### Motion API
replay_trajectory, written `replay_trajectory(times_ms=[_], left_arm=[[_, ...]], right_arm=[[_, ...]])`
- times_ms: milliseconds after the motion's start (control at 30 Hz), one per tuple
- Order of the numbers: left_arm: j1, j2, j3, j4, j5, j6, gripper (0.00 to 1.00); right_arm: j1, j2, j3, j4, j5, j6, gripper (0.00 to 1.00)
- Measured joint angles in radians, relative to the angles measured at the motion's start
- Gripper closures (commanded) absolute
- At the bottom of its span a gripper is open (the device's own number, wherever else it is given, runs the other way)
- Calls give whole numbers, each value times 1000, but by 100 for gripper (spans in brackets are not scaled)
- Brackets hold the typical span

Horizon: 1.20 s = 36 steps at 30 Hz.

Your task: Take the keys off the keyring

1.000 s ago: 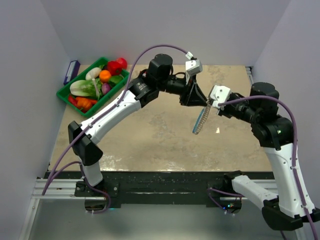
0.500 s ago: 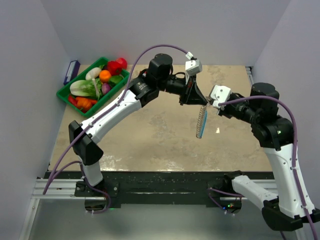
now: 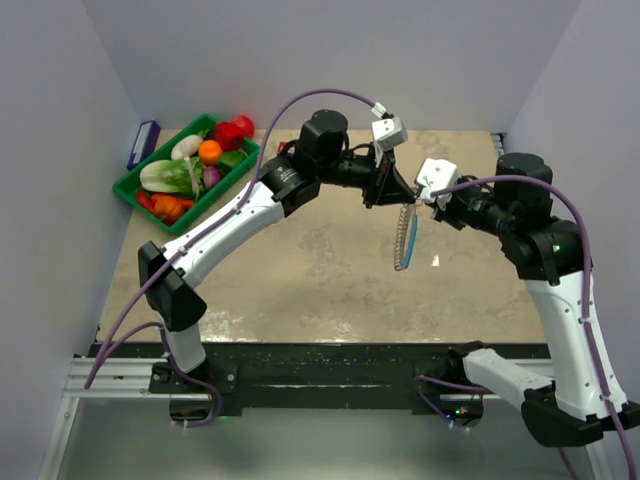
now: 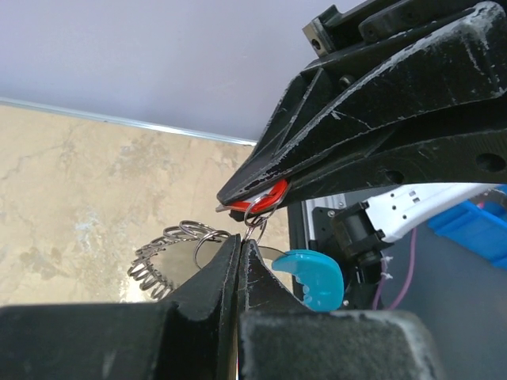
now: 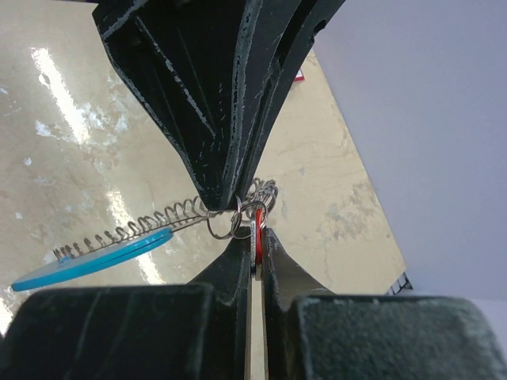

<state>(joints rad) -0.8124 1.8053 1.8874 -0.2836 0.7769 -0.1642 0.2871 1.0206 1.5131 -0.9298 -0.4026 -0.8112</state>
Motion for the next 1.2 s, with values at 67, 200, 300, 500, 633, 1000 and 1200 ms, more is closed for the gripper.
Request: replay_trajectory(times_ms=[67, 200, 300, 500, 633, 1000, 1200], left_arm=[[-8, 0, 5, -6, -37, 11, 100], [-29, 0, 20, -40, -127, 45, 100], [-44, 0, 30, -54, -175, 63, 100], [-69, 0, 47, -63, -219, 83, 100], [-77, 2, 52, -96, -245, 101, 100], [-79, 3, 52, -172, -312, 187, 100], [-97, 3, 52, -217, -327, 267, 100]], right_arm=[[0, 16, 21, -24, 1, 1, 100], [-1, 23, 30, -59, 11, 14, 100], [-1, 21, 30, -62, 27, 31, 98], [-1, 0, 29, -59, 57, 54, 79], [1, -27, 29, -18, 72, 62, 56], [2, -86, 19, -2, 65, 63, 54], [3, -92, -75, 61, 3, 95, 64]])
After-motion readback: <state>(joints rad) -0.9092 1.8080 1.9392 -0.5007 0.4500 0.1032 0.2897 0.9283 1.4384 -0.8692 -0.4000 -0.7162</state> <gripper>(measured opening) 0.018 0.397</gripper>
